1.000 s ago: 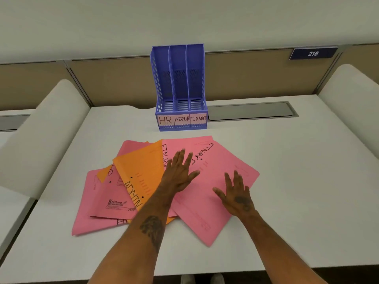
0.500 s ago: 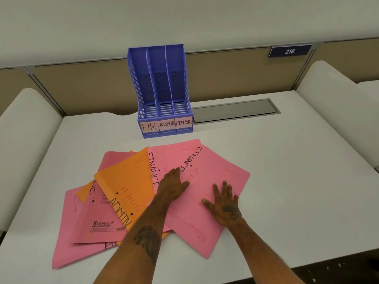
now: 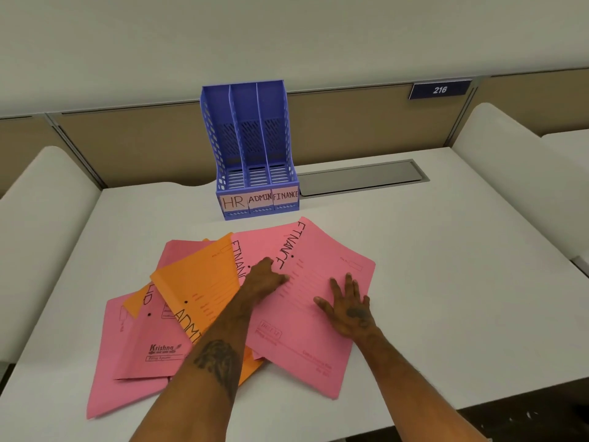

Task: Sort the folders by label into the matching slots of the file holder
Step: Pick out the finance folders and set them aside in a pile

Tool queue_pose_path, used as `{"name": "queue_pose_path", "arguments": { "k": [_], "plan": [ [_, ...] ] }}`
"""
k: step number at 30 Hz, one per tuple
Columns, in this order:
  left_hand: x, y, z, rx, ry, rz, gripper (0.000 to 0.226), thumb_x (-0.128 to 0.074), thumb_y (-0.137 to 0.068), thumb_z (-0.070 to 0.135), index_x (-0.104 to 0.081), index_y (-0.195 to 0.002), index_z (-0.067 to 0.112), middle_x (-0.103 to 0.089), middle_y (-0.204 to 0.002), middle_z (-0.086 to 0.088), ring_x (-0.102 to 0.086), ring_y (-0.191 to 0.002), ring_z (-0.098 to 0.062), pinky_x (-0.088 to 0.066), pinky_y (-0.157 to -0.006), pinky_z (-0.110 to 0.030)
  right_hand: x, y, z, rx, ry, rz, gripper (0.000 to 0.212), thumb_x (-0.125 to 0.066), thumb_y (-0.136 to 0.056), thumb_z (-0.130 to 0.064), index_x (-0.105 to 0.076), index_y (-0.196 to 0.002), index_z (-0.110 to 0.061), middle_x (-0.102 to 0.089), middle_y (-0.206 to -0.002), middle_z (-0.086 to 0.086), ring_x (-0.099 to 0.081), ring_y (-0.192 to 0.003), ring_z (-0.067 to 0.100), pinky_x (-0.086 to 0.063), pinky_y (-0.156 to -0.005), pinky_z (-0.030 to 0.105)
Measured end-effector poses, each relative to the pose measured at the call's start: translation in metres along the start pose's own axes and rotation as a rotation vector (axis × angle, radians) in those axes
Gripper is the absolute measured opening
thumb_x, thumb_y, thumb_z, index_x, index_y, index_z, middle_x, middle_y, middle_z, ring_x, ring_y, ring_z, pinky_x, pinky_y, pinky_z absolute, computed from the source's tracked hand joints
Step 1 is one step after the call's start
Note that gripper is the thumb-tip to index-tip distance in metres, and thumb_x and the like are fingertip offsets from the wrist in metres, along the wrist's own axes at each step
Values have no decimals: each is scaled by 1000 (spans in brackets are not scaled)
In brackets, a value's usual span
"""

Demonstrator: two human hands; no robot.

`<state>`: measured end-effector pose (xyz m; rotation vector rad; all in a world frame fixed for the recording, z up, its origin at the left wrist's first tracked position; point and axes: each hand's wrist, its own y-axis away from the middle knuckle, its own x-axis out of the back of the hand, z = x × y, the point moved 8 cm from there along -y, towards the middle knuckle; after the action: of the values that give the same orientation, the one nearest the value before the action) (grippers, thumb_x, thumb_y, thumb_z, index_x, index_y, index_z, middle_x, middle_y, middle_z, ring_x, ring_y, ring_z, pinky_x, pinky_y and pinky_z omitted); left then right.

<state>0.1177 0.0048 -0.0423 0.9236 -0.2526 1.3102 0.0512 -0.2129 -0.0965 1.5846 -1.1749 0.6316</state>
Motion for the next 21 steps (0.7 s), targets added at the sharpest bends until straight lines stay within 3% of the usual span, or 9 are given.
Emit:
{"name": "queue_pose_path", "arguments": {
  "k": [3,7,9,11,15,18,21],
  "plan": [
    [14,9,-1,-16,245,16,48,-65,-93,30,-46,-134,12,-64,-115,-5,-66,-89,-18,-52,-66,-30,25,0,3,-22,-113,84,86,-27,-90,-73,2,-157,-27,15,-164,9,5,-151,30,-11,-118,55],
    [39,16,2,-76,483,53,32,-62,-95,24,-57,-124,14,-69,-114,-7,-69,-96,-28,-57,-87,-50,75,3,10,-138,-500,274,98,-51,-88,-65,7,-156,-26,5,-165,11,-9,-150,34,-26,-115,51],
    [49,21,5,-95,631,60,20,-61,-95,21,-62,-114,15,-73,-107,-9,-71,-93,-31,-57,-86,-52,92,2,13,-169,-739,279,107,-63,-84,-60,7,-156,-25,-12,-163,12,-23,-147,35,-29,-113,50],
    [58,25,9,-119,724,66,13,-58,-97,19,-66,-107,18,-75,-103,-10,-73,-87,-29,-60,-80,-49,100,0,12,-163,-998,169,106,-68,-82,-58,0,-156,-24,-34,-155,13,-44,-135,34,-40,-107,50],
    [72,33,21,-151,857,81,17,-53,-99,18,-64,-112,14,-76,-102,-10,-75,-82,-25,-58,-68,-39,120,-2,-8,32,-1226,-75,61,-67,-87,-48,-54,-135,-13,-71,-119,8,-68,-107,30,-53,-94,53],
    [74,39,34,-148,928,103,19,-51,-100,18,-61,-116,13,-76,-102,-8,-74,-88,-28,-59,-73,-43,146,-5,-18,164,-1328,-60,43,-69,-90,-27,-59,-129,-10,-72,-115,9,-71,-102,30,-59,-82,46],
    [73,43,47,-154,972,140,22,-50,-100,18,-60,-119,12,-75,-106,-8,-73,-91,-29,-60,-77,-45,162,-8,-21,217,-1359,-53,38,-70,-89,-17,-59,-125,-12,-71,-116,13,-70,-101,34,-59,-80,47]
  ]
}}
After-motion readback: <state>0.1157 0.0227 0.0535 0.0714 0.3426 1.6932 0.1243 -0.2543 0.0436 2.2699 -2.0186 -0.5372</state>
